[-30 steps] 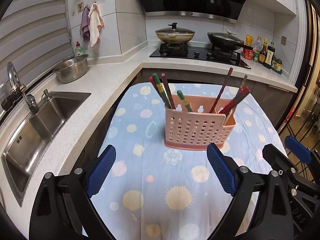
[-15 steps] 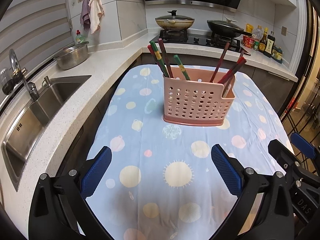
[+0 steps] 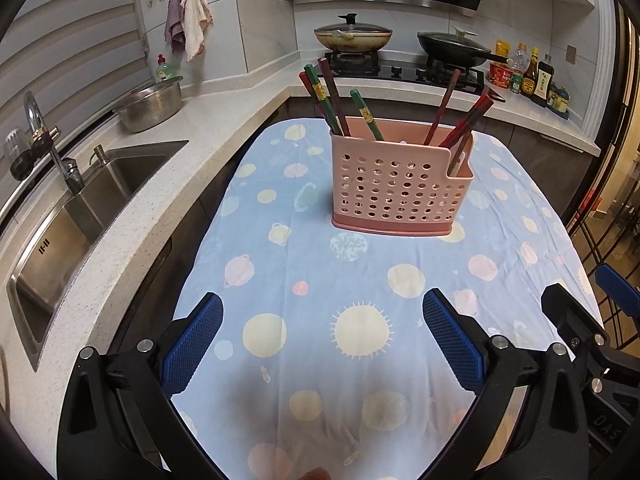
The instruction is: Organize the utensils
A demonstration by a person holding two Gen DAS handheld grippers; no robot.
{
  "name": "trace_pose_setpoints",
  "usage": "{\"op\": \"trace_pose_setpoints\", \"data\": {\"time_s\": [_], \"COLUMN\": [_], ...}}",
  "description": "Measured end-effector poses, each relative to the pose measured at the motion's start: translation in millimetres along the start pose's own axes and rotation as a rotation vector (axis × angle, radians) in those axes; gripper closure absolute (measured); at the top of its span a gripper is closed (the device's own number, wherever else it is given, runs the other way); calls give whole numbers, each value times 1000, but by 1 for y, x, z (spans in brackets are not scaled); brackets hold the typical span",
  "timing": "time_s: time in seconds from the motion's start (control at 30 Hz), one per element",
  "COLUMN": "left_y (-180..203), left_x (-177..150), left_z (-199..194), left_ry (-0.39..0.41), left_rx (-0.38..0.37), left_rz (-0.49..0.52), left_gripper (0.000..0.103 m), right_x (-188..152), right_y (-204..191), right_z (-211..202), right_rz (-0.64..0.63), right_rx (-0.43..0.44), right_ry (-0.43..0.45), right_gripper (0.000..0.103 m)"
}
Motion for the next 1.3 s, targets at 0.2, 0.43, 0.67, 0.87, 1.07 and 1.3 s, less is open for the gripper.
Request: {"op": "trace_pose_setpoints", "data": {"time_s": [0.2,0.43,0.67,0.87,1.07,1.3], "left_y": [0,-3,-4,-7,-8,-8], "left_x": [-2,-5,-6,-6,-7,-11], "left_z": [-1,0,2,3,3,4], "left_ry": [0,-5,-7,-5,-4,-6], "left_rx": [6,20,41,55,56,58], "left_rz": [5,0,0,-4,-1,3], "left_gripper": [7,7,7,7,7,7], "right_x": [-6,-10,-11,-12,-13,-16], "right_y": [4,3,1,-2,-4,-8], "right_z": [0,-1,-1,1,3,4], "right_rz": [12,-6,-8,-18,-21,-24], "right_rx": [-6,-20,-14,-15,-16,-13], "right_ry": [-4,-5,-7,-9,-14,-22], "right_gripper": [7,7,7,7,7,7]}}
Point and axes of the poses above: each gripper's, at about its wrist camera, not at the fingertips, and z roughly the way its jaws point, y to its right, x to its top, the point moved 3 cm from there along z, roughly the way its jaws point, and after that the axes turned 3 degrees about y, right-handed, at the moved point
